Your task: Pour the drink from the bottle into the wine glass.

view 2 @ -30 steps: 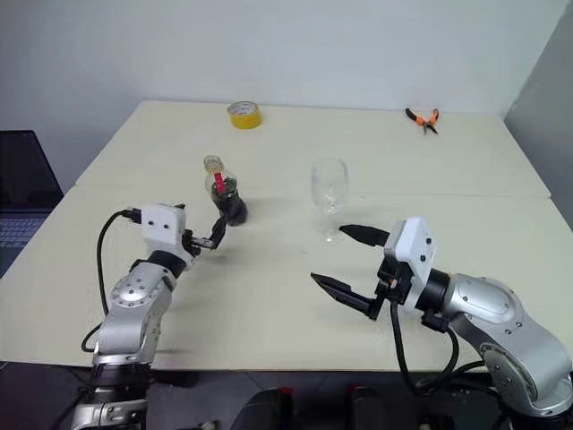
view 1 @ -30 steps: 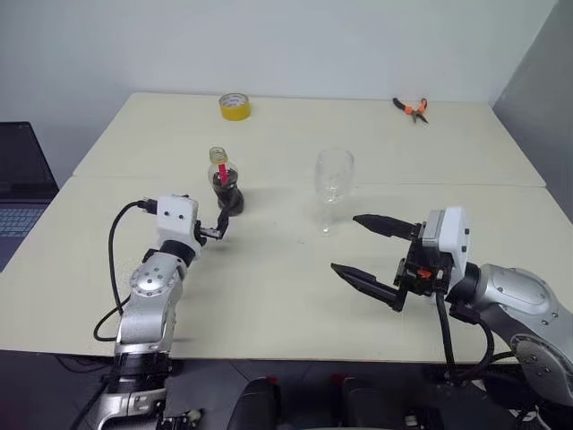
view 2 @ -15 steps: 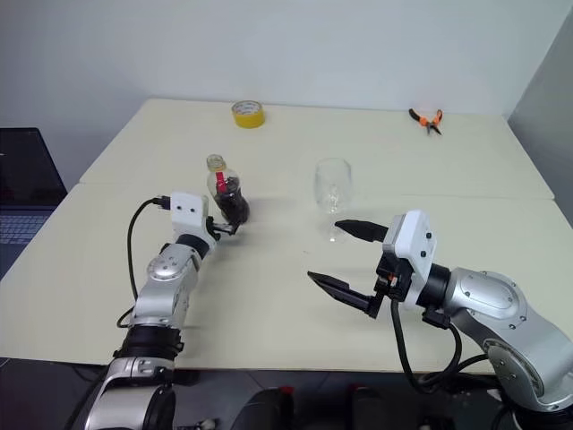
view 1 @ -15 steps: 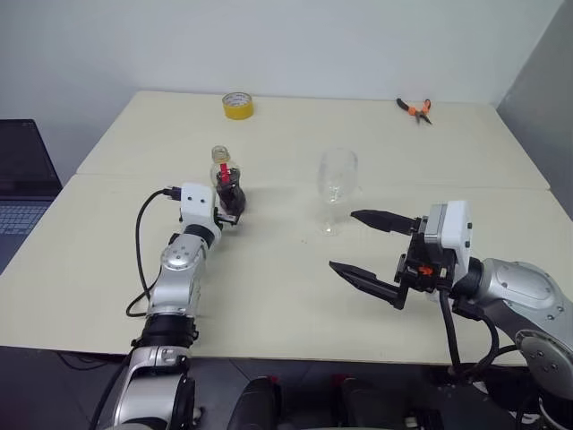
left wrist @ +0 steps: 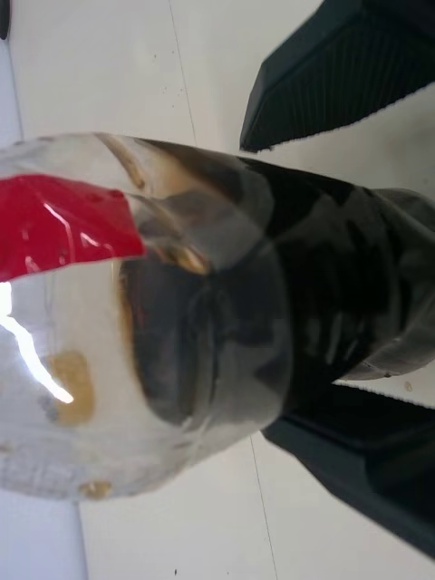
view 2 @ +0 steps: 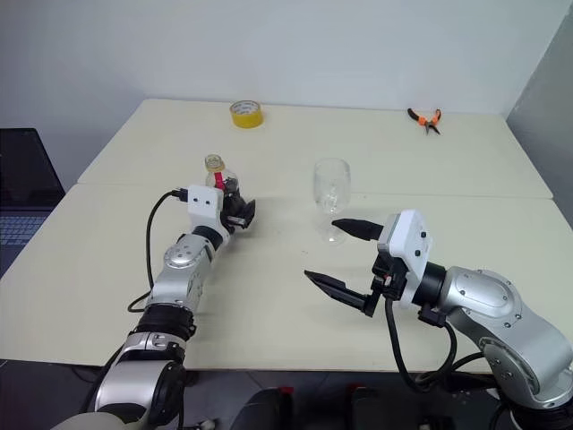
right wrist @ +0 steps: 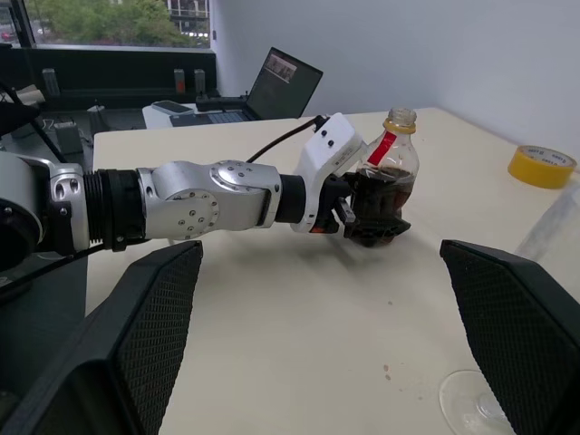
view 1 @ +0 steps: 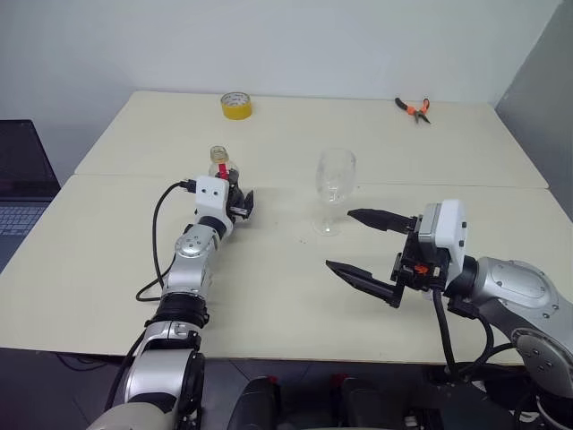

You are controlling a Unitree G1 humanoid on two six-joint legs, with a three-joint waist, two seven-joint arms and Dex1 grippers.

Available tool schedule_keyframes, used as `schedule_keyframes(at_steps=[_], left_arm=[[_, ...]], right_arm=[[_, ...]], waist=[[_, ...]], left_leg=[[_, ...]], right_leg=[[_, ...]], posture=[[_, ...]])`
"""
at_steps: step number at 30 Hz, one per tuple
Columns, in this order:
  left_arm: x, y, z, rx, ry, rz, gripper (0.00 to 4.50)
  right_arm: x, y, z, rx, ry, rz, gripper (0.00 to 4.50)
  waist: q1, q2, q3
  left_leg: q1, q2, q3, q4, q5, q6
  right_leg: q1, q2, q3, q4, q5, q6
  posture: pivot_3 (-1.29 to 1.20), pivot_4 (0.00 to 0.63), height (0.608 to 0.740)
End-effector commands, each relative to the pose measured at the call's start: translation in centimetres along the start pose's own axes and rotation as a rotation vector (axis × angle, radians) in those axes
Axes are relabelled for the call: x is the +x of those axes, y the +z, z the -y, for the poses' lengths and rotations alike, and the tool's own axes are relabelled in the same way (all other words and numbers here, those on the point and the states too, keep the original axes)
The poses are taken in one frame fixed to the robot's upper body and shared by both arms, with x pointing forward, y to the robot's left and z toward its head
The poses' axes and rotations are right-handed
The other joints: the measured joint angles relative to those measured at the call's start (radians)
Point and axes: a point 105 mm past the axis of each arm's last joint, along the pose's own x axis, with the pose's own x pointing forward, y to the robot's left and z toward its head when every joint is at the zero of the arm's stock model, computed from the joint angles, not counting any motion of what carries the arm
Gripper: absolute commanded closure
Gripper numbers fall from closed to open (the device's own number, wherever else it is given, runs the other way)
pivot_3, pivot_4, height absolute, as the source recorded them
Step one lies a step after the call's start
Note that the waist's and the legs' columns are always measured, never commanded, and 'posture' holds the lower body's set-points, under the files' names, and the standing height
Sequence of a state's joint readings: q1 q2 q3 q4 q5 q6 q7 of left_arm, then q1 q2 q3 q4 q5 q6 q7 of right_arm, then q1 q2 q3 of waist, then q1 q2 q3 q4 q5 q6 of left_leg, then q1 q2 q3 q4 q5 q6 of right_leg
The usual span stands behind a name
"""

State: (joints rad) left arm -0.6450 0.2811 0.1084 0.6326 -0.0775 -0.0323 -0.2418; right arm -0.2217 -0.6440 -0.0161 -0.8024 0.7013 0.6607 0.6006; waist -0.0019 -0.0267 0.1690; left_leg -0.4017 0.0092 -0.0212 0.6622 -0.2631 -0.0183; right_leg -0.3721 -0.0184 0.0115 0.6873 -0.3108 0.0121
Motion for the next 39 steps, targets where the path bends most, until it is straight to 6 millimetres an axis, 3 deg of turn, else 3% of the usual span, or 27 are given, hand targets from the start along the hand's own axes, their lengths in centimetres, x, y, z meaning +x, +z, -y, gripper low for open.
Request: schedule_keyframes(at_steps=[1, 6, 9, 15, 21, 29, 39], left_arm=[[0.5, 1.9, -0.1, -0.005, -0.006, 0.067, 1.55], [0.6, 2.1, -0.1, -0.015, -0.011, 0.077, 3.11], [0.6, 2.4, -0.1, -0.019, -0.011, 0.086, 3.55], [0.6, 4.3, 0.5, -0.028, -0.037, 0.141, 3.6], [0.6, 7.1, 2.8, 0.014, -0.179, 0.19, 3.6], [1.8, 12.2, 5.6, 0.26, -0.343, 0.3, 3.6], [3.2, 14.4, 6.6, 0.382, -0.41, 0.364, 3.6]], right_arm=[[0.1, 1.1, 0.1, -0.047, -0.006, 0.045, 0.0], [0.1, 1.0, 0.1, -0.049, -0.009, 0.047, 0.0], [0.1, 1.1, 0.1, -0.05, -0.014, 0.05, 0.0], [0.2, 1.2, 0.3, -0.052, -0.048, 0.065, 0.0], [0.0, 1.1, 0.6, -0.048, -0.12, 0.086, 0.0], [-0.5, 0.4, 1.8, -0.086, -0.319, 0.12, 0.0], [-1.1, -0.4, 1.9, -0.071, -0.372, 0.111, 0.0]], waist=[[0.0, 0.0, 0.0], [0.0, 0.0, 0.0], [0.0, -0.001, 0.0], [0.0, -0.002, 0.001], [0.0, -0.004, 0.003], [0.0, -0.005, 0.003], [-0.002, -0.005, 0.003]], left_leg=[[0.0, 0.0, 0.0, 0.0, 0.0, 0.0], [0.0, 0.0, 0.0, 0.0, 0.0, 0.0], [0.0, 0.0, 0.0, 0.0, 0.0, 0.0], [0.0, 0.0, 0.0, 0.0, 0.0, 0.0], [-0.001, 0.0, 0.0, 0.0, 0.001, -0.001], [-0.002, 0.0, 0.0, 0.0, 0.001, -0.002], [-0.001, 0.0, 0.001, 0.0, 0.0, -0.001]], right_leg=[[0.0, 0.0, 0.0, 0.0, 0.0, 0.0], [0.0, 0.0, 0.0, 0.0, 0.0, 0.0], [0.0, 0.0, 0.0, 0.0, 0.0, 0.0], [0.0, 0.0, 0.0, 0.0, 0.0, 0.0], [-0.001, 0.0, 0.0, 0.0, 0.0, 0.0], [-0.002, 0.0, 0.0, 0.0, 0.0, 0.0], [-0.002, 0.0, 0.001, 0.001, 0.0, 0.0]], posture=[[0.0, 0.15, 0.74], [0.0, 0.15, 0.74], [0.0, 0.15, 0.74], [0.0, 0.15, 0.74], [0.0, 0.15, 0.74], [0.0, 0.15, 0.74], [0.0, 0.15, 0.74]])
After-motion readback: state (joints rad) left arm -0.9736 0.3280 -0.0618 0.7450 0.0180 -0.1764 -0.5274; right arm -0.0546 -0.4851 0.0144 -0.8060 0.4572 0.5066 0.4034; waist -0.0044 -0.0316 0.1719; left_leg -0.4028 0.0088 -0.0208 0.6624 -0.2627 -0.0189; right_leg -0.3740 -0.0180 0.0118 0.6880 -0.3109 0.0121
